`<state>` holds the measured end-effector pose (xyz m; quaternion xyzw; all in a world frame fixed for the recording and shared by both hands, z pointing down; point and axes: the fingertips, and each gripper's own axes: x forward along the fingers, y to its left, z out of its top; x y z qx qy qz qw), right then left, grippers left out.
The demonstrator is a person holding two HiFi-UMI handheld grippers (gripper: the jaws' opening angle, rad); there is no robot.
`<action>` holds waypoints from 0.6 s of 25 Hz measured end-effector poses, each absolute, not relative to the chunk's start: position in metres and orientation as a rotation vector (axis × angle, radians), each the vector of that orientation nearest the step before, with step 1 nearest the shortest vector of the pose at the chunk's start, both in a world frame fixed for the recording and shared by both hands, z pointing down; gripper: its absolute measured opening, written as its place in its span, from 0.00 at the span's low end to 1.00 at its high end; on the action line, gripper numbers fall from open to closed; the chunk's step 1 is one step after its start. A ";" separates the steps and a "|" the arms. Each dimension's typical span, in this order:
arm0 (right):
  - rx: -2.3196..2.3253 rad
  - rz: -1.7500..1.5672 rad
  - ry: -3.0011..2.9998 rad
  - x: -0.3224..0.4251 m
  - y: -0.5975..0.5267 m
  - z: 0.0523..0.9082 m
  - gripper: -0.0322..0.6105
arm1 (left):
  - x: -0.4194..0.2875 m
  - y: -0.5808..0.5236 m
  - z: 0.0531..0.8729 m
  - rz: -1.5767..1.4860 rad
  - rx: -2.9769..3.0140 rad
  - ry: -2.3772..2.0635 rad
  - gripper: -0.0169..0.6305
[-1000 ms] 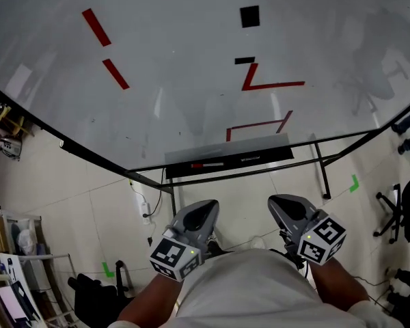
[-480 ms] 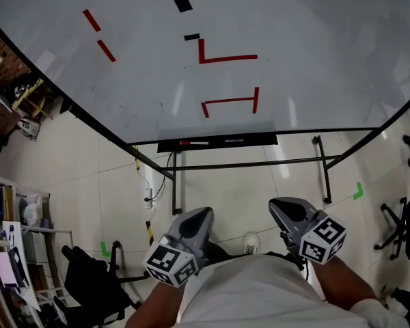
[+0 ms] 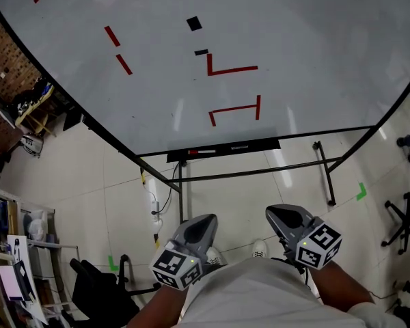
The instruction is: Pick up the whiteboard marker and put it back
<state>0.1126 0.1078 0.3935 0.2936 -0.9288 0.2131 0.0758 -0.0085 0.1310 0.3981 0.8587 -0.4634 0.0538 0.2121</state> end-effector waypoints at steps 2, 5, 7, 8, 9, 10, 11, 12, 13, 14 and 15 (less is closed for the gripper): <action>0.897 0.637 -2.783 0.103 0.112 0.394 0.05 | -0.018 0.132 0.397 0.138 2.393 -1.280 0.05; 0.923 0.646 -2.776 0.092 0.120 0.397 0.05 | -0.028 0.136 0.397 0.142 2.421 -1.252 0.05; 0.941 0.644 -2.767 0.086 0.122 0.397 0.05 | -0.034 0.136 0.397 0.149 2.436 -1.236 0.05; 0.948 0.641 -2.762 0.083 0.123 0.397 0.05 | -0.037 0.136 0.397 0.150 2.440 -1.230 0.05; 0.953 0.639 -2.757 0.081 0.125 0.398 0.05 | -0.039 0.136 0.398 0.152 2.441 -1.224 0.05; 0.959 0.638 -2.753 0.079 0.126 0.398 0.05 | -0.041 0.137 0.398 0.155 2.444 -1.218 0.05; 0.965 0.638 -2.749 0.077 0.128 0.398 0.05 | -0.043 0.138 0.398 0.158 2.447 -1.211 0.05; 0.970 0.638 -2.744 0.076 0.130 0.398 0.05 | -0.045 0.139 0.398 0.161 2.452 -1.206 0.05; 0.974 0.637 -2.740 0.075 0.131 0.397 0.05 | -0.046 0.139 0.397 0.161 2.457 -1.202 0.05; 0.976 0.636 -2.736 0.074 0.132 0.397 0.05 | -0.047 0.139 0.397 0.157 2.461 -1.198 0.05; 0.978 0.635 -2.732 0.074 0.133 0.398 0.05 | -0.047 0.139 0.397 0.153 2.464 -1.194 0.05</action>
